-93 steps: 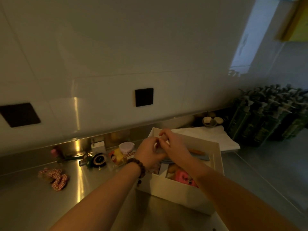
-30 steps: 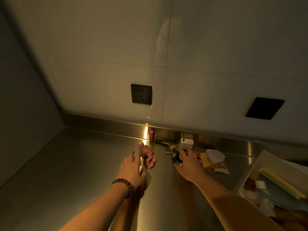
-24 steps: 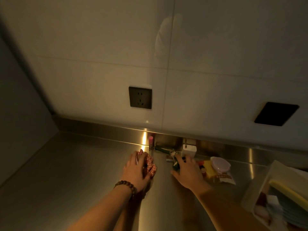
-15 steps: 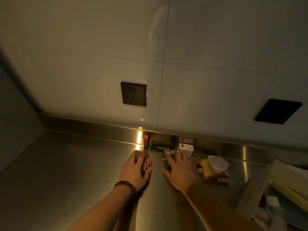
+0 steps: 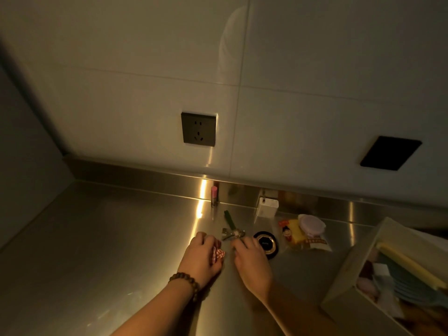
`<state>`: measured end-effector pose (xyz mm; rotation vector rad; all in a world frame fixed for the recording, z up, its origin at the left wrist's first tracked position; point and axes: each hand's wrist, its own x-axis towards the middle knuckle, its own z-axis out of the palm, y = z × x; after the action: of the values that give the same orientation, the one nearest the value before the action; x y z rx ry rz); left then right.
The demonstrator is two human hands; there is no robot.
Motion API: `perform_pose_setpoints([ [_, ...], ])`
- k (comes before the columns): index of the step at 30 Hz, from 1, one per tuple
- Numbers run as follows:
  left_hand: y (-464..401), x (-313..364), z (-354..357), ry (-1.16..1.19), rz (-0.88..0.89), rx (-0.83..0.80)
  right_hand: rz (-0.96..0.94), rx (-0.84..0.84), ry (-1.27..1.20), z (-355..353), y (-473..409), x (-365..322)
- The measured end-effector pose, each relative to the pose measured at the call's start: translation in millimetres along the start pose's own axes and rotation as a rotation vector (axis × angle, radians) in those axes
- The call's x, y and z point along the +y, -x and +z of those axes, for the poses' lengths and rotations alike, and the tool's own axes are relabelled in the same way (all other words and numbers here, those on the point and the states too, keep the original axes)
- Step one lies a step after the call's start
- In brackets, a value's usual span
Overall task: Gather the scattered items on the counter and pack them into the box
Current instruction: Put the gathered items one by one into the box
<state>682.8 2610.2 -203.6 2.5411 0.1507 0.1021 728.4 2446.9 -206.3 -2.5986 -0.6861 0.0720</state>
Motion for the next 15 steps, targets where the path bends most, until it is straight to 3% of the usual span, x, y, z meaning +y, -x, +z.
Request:
perform_pose_setpoints([
  [7, 2.5, 30.4, -33.2, 0.153, -0.018, 0.042, 0.076, 0.191, -0.257, -65.7, 14.2, -17.2],
  [11, -3.9, 75.7, -57.3, 0.254, 0.090, 0.101, 0.101, 0.315, -0.367, -127.0, 33.4, -17.5],
  [15, -6.3, 136.0, -64.0, 0.270, 0.262, 0.128, 0.096, 0.485, -0.319, -190.4, 67.8, -3.2],
])
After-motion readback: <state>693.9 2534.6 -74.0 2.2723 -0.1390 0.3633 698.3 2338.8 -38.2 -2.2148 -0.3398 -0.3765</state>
